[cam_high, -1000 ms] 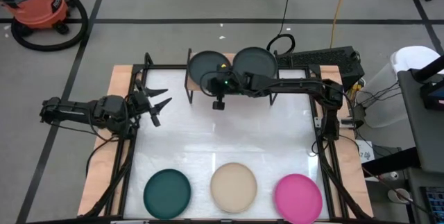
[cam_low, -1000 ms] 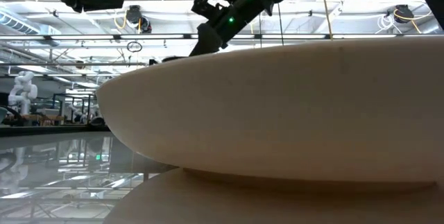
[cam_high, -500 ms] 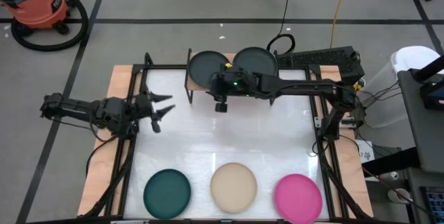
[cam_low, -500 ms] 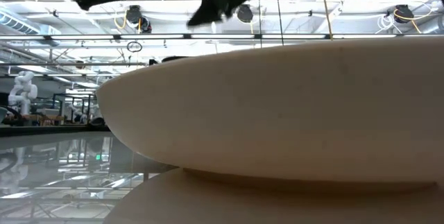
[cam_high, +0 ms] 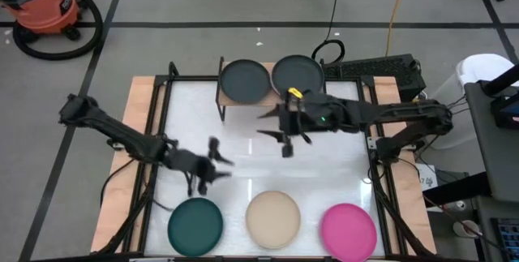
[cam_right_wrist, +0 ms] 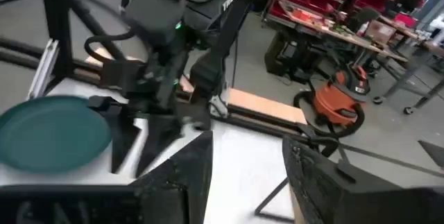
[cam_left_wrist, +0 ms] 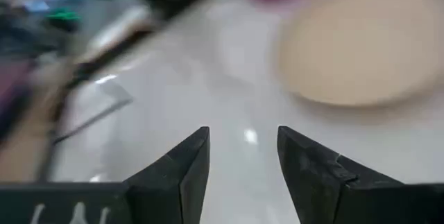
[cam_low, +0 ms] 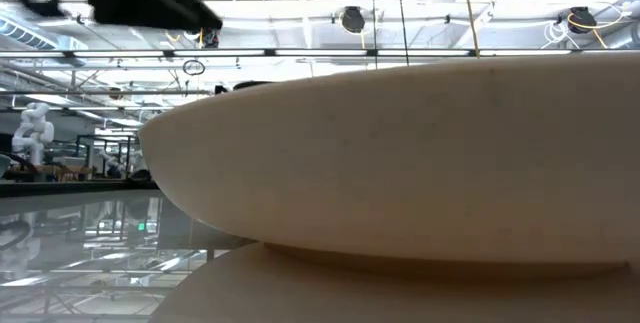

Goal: Place and stack plates onto a shelf
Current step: Stack the light brown plate on top of the black plate on the shelf

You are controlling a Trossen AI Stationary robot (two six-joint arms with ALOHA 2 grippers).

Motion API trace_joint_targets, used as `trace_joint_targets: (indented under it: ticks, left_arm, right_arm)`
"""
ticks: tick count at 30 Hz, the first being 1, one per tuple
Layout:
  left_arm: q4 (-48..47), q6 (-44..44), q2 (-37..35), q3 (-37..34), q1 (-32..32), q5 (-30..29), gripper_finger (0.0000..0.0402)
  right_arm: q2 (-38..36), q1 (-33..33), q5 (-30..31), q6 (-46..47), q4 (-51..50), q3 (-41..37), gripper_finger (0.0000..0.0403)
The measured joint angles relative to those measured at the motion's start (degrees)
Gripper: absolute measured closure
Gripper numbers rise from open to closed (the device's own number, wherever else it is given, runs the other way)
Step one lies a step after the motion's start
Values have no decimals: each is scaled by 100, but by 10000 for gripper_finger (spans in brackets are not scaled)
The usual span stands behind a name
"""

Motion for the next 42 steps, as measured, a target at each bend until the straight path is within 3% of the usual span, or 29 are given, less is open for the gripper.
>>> trace_joint_targets:
  ticks: [8,15,18,22,29,42]
  left_arm:
    - [-151,262,1857,938,-1104,344,227]
    - [-629,1192,3110,2026,-1336,406,227]
    - [-985,1518,3510,2510,-1224,782,227]
    - [-1366,1768,3803,2947,-994,1405,227]
    - [-1296,2235,4206,3059,-694,2403,227]
    - [-1243,2901,4420,3064,-147,2358,227]
  right_arm:
    - [-690,488,1259,-68,607,-1035,246]
    - [-1113,477,1306,-331,2048,-1997,246]
    - [-1222,480,1291,-507,2599,-2351,246]
    - [-1379,484,1287,-546,2872,-2597,246]
    - [-1474,486,1285,-528,2949,-2636,246]
    - [-1500,484,1265,-557,2929,-2636,246]
